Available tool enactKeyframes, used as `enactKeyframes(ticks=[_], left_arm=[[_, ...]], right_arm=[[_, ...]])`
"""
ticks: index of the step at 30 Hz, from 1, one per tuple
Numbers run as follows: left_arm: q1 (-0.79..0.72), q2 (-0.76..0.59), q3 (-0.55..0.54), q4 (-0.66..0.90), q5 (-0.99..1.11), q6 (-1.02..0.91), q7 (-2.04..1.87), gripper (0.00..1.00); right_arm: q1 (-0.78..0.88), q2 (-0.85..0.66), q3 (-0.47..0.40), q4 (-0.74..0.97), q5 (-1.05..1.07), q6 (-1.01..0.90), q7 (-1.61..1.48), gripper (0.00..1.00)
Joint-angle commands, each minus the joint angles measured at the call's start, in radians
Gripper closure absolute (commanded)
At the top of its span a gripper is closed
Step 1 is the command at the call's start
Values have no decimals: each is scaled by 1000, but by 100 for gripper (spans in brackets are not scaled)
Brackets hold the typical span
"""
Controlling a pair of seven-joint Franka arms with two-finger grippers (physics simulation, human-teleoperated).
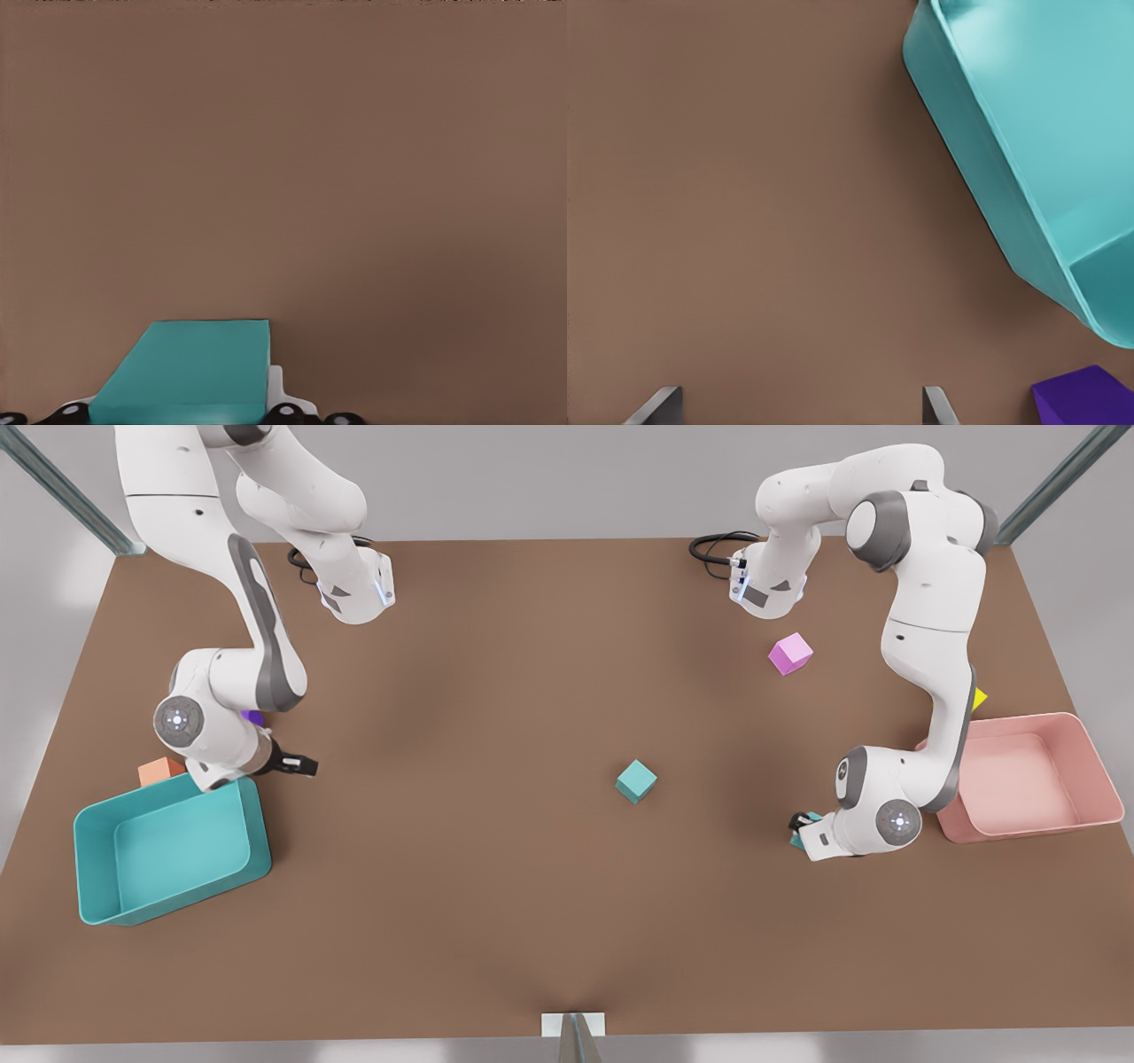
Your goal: Stack the two blue cubes on top of each other
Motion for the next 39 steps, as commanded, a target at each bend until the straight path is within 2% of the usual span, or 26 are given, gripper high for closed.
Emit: enactKeyframes(ticks=[1, 3, 5, 8, 12, 14, 17, 19, 25, 39], left_arm=[[-5, -11, 0, 6, -5, -17, 15, 38], [-49, -62, -2, 46, -5, -147, -58, 38], [-125, -92, -23, 107, -10, -288, -215, 38], [-158, -151, -192, 109, -8, -434, -574, 38], [-169, -201, -348, 19, -7, -421, -871, 38], [-235, -204, -354, -27, -5, -345, -999, 38], [-300, -188, -354, -32, -5, -273, -1088, 38], [-309, -178, -354, -27, -5, -253, -1095, 38], [-326, -79, -344, -20, 74, -117, -1112, 38], [-310, -57, -337, -6, 160, -117, -1111, 38]], right_arm=[[7, -3, 0, 0, 1, 48, -62, 0], [41, -5, -7, 0, 2, 46, -62, 0], [160, -9, -130, 0, 4, 46, -62, 0], [133, -17, -127, 0, 2, 42, -62, 0], [88, -111, -121, -40, 2, -50, -74, 0], [79, -130, -118, -97, 4, -4, -100, 0], [88, -130, -107, -88, 4, -7, -83, 0], [91, -127, -78, -85, 4, -4, -82, 0], [95, -111, -72, -82, 4, 11, -82, 0], [95, -115, -70, -83, 4, 5, -82, 0]])
